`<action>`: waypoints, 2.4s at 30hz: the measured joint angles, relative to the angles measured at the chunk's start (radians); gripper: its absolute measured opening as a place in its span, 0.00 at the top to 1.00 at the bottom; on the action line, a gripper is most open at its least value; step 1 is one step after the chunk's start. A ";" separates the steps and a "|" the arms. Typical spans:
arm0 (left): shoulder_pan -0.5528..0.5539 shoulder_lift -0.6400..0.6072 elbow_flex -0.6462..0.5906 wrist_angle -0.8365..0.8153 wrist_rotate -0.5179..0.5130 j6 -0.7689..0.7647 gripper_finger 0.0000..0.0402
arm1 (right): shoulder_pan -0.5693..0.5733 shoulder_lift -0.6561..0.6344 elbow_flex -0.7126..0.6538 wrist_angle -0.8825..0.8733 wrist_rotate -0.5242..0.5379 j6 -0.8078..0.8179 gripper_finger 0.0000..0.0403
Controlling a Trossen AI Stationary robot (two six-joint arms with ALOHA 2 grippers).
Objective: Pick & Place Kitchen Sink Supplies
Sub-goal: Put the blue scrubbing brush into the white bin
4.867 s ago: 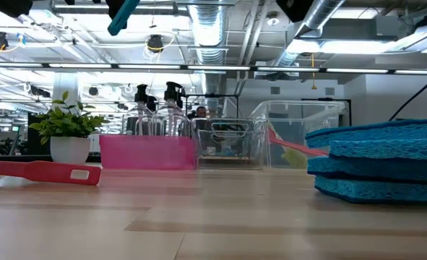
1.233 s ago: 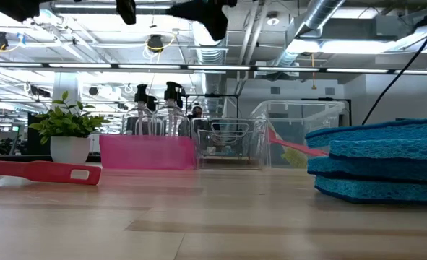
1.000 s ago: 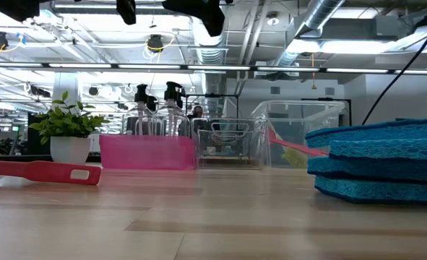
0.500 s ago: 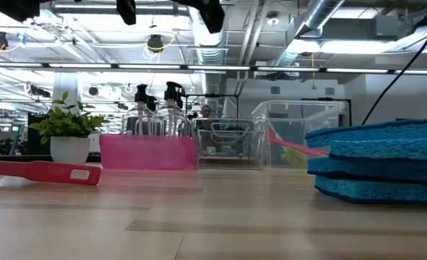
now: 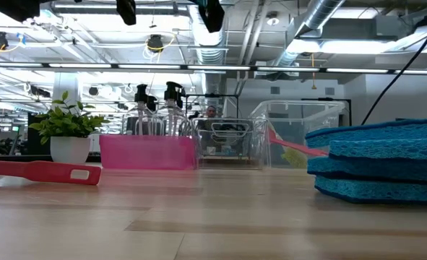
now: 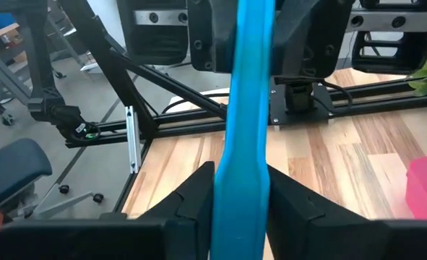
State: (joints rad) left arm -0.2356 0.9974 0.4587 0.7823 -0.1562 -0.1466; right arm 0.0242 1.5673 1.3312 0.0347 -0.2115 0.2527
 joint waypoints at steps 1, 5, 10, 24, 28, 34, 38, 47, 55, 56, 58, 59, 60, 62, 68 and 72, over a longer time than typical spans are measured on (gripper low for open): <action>0.000 0.000 0.000 0.000 0.002 -0.004 0.83 | 0.000 0.000 0.000 0.002 0.000 0.003 0.76; 0.000 0.000 0.000 0.000 0.002 -0.004 0.81 | 0.001 -0.001 0.000 0.004 0.000 0.004 0.75; 0.000 0.000 0.000 0.000 0.005 -0.004 0.79 | 0.001 -0.001 0.000 0.004 -0.007 0.003 0.82; 0.000 0.000 0.000 -0.053 0.033 -0.001 0.62 | 0.000 -0.001 0.000 0.004 -0.024 0.003 0.81; 0.000 0.000 -0.001 -0.093 0.060 -0.003 0.59 | 0.000 -0.001 0.000 0.004 -0.024 0.003 0.81; 0.000 -0.001 -0.001 -0.115 0.061 -0.015 0.56 | 0.000 -0.001 0.029 -0.012 -0.024 0.002 0.80; 0.003 -0.026 -0.001 -0.120 0.058 -0.010 0.57 | -0.001 -0.001 0.098 -0.109 -0.024 -0.029 0.81; 0.003 -0.133 -0.001 -0.185 -0.022 0.050 0.57 | -0.001 -0.006 0.291 -0.387 -0.024 -0.111 0.81; 0.003 -0.214 -0.001 -0.231 -0.050 0.068 0.57 | -0.018 -0.050 0.388 -0.599 -0.024 -0.166 0.80; 0.003 -0.220 -0.001 -0.229 -0.055 0.068 0.57 | -0.026 -0.063 0.390 -0.625 -0.024 -0.166 0.80; 0.003 -0.227 -0.001 -0.231 -0.061 0.068 0.57 | -0.043 -0.084 0.389 -0.668 -0.016 -0.165 0.80; 0.003 -0.227 -0.001 -0.233 -0.061 0.068 0.57 | -0.051 -0.098 0.390 -0.686 -0.002 -0.166 0.80; 0.003 -0.227 -0.001 -0.233 -0.061 0.068 0.57 | -0.060 -0.112 0.390 -0.711 0.019 -0.166 0.80; 0.003 -0.228 -0.001 -0.242 -0.061 0.068 0.57 | -0.079 -0.137 0.390 -0.762 0.062 -0.166 0.80; 0.003 -0.225 -0.001 -0.245 -0.061 0.067 0.57 | -0.157 -0.211 0.389 -0.961 0.228 -0.143 0.80; 0.003 -0.225 -0.001 -0.245 -0.061 0.067 0.57 | -0.212 -0.240 0.389 -1.131 0.374 -0.083 0.80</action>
State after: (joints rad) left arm -0.2329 0.7727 0.4580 0.5369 -0.2169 -0.0795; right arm -0.1875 1.3274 1.7206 -1.0961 0.1626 0.1700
